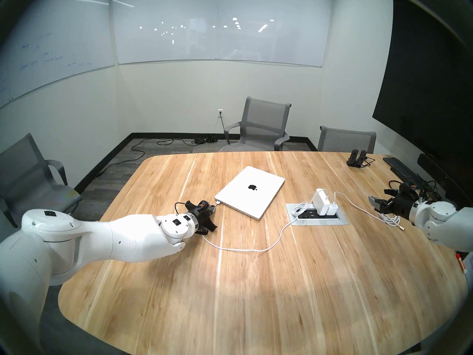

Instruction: Plug the charging cable into the port of a MacBook

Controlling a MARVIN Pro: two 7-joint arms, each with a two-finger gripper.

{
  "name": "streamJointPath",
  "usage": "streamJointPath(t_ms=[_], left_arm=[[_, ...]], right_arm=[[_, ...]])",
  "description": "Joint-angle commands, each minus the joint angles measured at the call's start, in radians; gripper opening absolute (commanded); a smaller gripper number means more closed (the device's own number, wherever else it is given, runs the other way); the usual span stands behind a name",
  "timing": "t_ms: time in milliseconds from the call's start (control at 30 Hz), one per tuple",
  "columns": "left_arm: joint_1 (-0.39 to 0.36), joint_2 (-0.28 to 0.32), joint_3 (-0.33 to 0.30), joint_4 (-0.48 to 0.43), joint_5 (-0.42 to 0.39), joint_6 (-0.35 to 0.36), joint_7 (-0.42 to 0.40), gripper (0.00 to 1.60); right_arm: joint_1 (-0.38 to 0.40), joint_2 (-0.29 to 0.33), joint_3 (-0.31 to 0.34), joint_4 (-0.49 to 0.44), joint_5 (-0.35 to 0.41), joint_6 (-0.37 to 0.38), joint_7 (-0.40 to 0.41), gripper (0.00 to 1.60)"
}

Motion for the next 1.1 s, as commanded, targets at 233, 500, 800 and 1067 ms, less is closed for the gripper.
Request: streamJointPath(t_ms=[233, 500, 800, 1067], left_arm=[[0.000, 0.017, 0.016, -0.006, 0.001, 0.043, 0.007, 0.00], [-0.004, 0.015, 0.026, -0.005, 0.012, 0.042, 0.006, 0.00], [-0.011, 0.007, 0.041, -0.010, 0.039, 0.055, 0.011, 0.00], [-0.008, -0.003, 0.036, 0.003, 0.040, 0.060, 0.011, 0.00]], right_arm=[[0.016, 0.002, 0.008, -0.002, -0.002, -0.006, 0.002, 1.60], [0.016, 0.002, 0.008, -0.002, -0.002, -0.006, 0.002, 1.60], [0.016, 0.002, 0.008, -0.002, -0.002, -0.006, 0.002, 1.60], [0.016, 0.002, 0.008, -0.002, -0.002, -0.006, 0.002, 1.60]])
